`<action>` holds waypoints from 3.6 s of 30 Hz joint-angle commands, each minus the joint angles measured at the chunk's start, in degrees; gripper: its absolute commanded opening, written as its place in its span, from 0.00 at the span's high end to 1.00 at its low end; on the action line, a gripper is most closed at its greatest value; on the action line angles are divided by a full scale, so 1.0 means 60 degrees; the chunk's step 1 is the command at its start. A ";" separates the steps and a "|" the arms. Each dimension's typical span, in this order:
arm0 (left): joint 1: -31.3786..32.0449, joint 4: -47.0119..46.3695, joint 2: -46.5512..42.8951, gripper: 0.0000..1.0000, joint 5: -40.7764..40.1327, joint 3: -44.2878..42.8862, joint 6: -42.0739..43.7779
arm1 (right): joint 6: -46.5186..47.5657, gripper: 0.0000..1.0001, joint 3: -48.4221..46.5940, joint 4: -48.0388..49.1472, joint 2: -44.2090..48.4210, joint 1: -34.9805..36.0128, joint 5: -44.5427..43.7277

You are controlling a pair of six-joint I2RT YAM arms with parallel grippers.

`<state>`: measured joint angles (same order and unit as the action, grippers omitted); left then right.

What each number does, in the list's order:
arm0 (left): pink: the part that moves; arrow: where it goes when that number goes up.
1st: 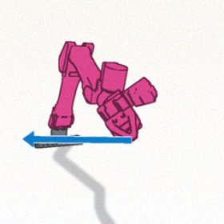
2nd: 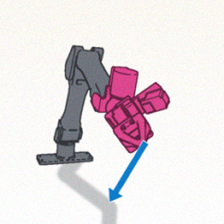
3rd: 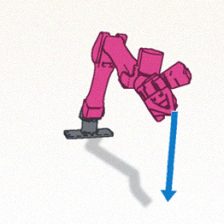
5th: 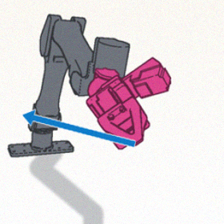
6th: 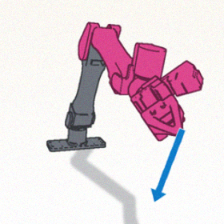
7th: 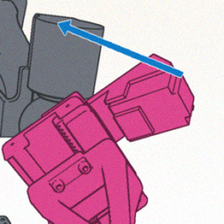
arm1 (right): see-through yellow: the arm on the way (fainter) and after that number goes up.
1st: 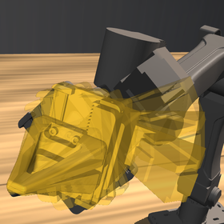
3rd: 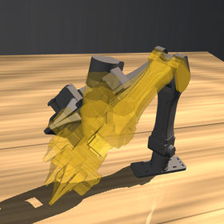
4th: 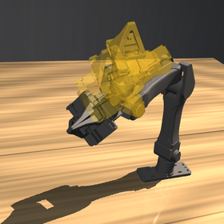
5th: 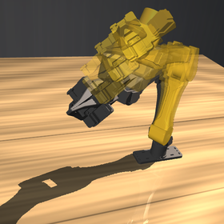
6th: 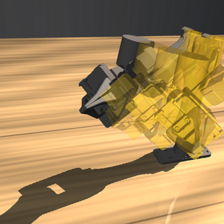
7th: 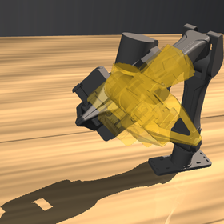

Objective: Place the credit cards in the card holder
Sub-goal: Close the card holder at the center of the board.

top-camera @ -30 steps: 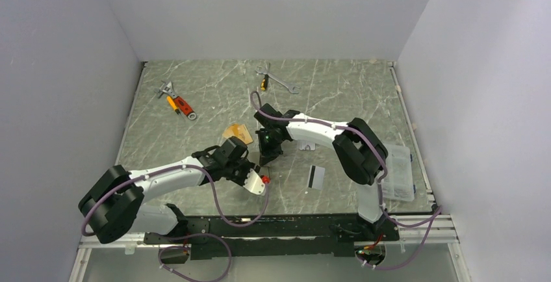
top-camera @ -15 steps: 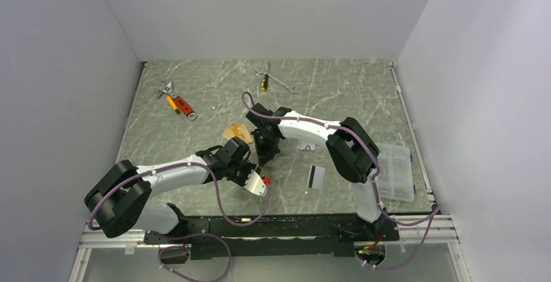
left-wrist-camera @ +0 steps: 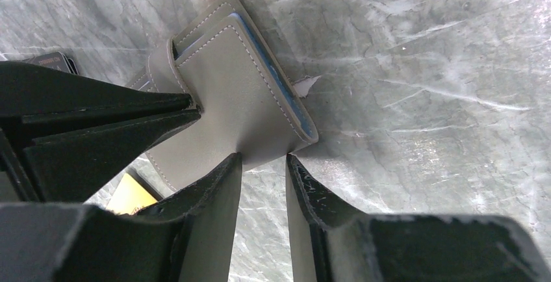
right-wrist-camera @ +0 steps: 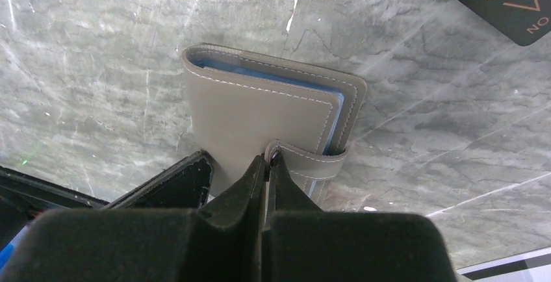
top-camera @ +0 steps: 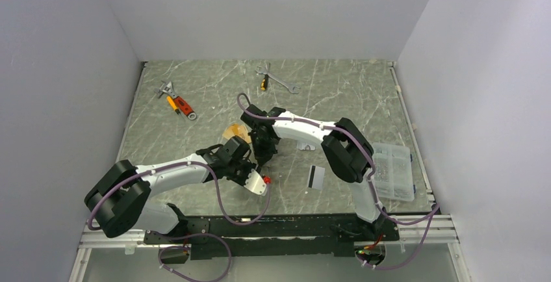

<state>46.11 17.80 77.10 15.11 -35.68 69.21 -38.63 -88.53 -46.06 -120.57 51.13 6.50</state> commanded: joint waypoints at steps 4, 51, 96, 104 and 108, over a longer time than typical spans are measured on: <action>0.0062 0.0546 -0.0564 0.63 0.0196 -0.0612 -0.0415 | -0.0540 1.00 0.1218 0.0057 -0.1982 0.0803 -0.0615; -0.7120 0.1987 -0.4568 0.01 -0.1430 -0.1589 -0.5893 | -0.1183 0.50 0.2586 0.1867 -0.0027 0.1510 -0.3328; -0.4167 -0.0745 -0.3242 0.01 0.2361 0.0231 -0.5273 | 0.0530 0.07 0.4067 0.2516 0.5321 -0.1507 -0.0482; -0.1507 -0.1387 -0.2333 0.03 0.1288 0.0545 -0.3844 | 0.0118 0.31 0.2962 0.2161 0.3790 -0.0793 -0.0227; -0.0512 -0.1776 -0.1945 0.02 0.0576 0.0889 -0.2900 | 0.0182 0.28 0.2206 0.1762 0.3191 -0.0647 -0.0163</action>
<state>38.70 11.18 63.75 22.50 -32.05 44.25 -36.69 -70.04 -34.15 -99.42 46.52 4.67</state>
